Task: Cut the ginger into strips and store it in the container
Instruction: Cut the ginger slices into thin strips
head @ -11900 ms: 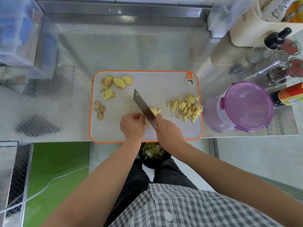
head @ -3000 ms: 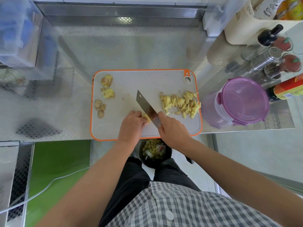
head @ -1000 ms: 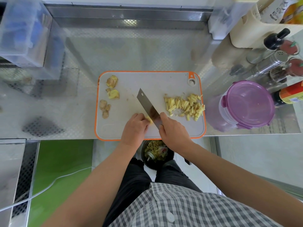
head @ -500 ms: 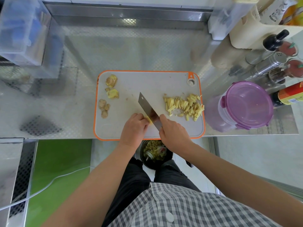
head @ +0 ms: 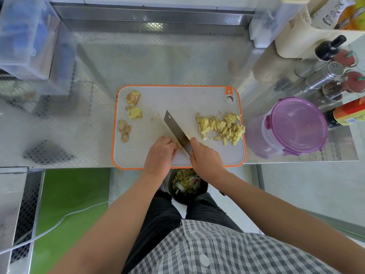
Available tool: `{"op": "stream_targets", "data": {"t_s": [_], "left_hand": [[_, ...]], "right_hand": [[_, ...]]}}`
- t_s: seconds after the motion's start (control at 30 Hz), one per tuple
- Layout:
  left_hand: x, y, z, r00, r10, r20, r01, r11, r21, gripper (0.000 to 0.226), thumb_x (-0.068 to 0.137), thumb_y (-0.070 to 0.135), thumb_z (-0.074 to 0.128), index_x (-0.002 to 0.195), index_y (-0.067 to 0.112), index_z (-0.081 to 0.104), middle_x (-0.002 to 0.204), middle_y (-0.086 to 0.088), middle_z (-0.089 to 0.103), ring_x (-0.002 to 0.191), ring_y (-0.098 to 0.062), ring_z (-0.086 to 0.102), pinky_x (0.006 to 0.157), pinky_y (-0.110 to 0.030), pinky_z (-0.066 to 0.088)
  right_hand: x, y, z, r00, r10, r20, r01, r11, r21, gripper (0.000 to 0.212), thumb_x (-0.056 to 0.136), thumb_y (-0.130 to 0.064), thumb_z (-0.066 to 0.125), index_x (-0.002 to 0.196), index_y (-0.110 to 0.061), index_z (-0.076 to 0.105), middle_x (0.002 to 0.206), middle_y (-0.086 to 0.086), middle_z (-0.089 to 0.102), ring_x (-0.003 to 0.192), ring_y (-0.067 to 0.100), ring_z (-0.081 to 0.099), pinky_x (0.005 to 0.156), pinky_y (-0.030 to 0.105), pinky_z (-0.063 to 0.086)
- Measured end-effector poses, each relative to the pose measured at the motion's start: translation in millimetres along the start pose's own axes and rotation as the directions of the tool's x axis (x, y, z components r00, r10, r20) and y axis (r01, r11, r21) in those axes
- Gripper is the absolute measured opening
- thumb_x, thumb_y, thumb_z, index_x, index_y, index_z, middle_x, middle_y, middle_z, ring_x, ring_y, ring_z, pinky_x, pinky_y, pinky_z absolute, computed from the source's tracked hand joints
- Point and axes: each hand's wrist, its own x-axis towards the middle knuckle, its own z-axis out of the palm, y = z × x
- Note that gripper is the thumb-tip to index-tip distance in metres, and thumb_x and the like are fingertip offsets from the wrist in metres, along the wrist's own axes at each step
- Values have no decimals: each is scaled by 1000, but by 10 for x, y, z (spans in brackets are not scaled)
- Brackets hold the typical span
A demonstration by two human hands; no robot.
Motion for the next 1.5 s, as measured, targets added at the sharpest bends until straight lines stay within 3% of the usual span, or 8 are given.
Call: {"op": "stream_targets", "data": {"t_s": [0.37, 0.47, 0.6, 0.83, 1.13, 1.33, 1.43, 1.5], "left_hand": [[5, -12, 0, 1000, 16, -9, -16, 1000, -14, 16, 70, -5, 76, 66, 8, 66, 64, -4, 55, 62, -24, 49, 50, -26, 38], [-5, -15, 0, 1000, 8, 0, -8, 999, -31, 15, 70, -6, 76, 67, 7, 68, 67, -4, 57, 65, -26, 52, 52, -27, 42], [-3, -3, -14, 1000, 1, 8, -1, 999, -32, 17, 68, -8, 77, 65, 7, 68, 67, -6, 56, 64, -28, 54, 50, -31, 47], [2, 8, -18, 1000, -11, 8, 11, 1000, -29, 20, 65, -11, 77, 62, 4, 65, 66, -9, 54, 60, -28, 52, 47, -31, 44], [-10, -8, 21, 1000, -28, -11, 27, 998, -52, 12, 71, -5, 76, 68, 4, 69, 75, -11, 57, 66, -29, 56, 53, -33, 48], [-28, 0, 23, 998, -56, -17, 56, 998, -40, 10, 71, -3, 76, 67, 4, 69, 78, -10, 56, 69, -26, 56, 58, -27, 42], [-28, 52, -3, 982, -185, -37, 180, 978, -108, 3, 77, 9, 75, 77, 10, 72, 84, -5, 56, 68, -17, 53, 65, -22, 37], [-18, 103, -11, 928, -371, -33, 358, 913, -197, 6, 82, 16, 70, 88, 14, 71, 89, 0, 56, 68, -12, 54, 68, -22, 40]], "right_hand": [[-39, -65, -96, 999, -6, 32, 8, 998, -59, 16, 92, -7, 37, 98, -16, 26, 67, -4, 35, 58, 23, 41, 48, 31, 24], [-7, -92, -28, 999, 27, 41, -25, 998, -51, 15, 93, -7, 37, 105, -14, 32, 74, -1, 39, 60, 25, 42, 52, 32, 29], [-1, -66, 23, 999, 41, 9, -41, 999, 10, 11, 96, -10, 36, 97, -16, 26, 80, 0, 42, 64, 28, 46, 58, 35, 36], [-122, -47, -94, 999, -32, -12, 31, 999, -35, 11, 95, -12, 38, 106, -12, 34, 80, -1, 41, 63, 27, 46, 56, 33, 33], [-44, -102, 11, 1000, 28, 8, -27, 998, -53, 17, 94, -9, 37, 110, -11, 34, 69, -4, 34, 58, 24, 40, 56, 34, 31], [4, -106, 70, 999, 42, -11, -42, 998, -44, 15, 95, -10, 38, 110, -11, 34, 81, 0, 42, 61, 26, 43, 57, 34, 34], [0, -97, 76, 999, 31, -15, -31, 998, -56, 18, 96, -10, 37, 113, -10, 34, 83, 0, 41, 63, 26, 42, 58, 34, 33], [1, -104, 80, 999, 28, -16, -29, 997, -69, 20, 96, -9, 37, 116, -10, 34, 85, 1, 44, 63, 25, 42, 57, 33, 33]]}}
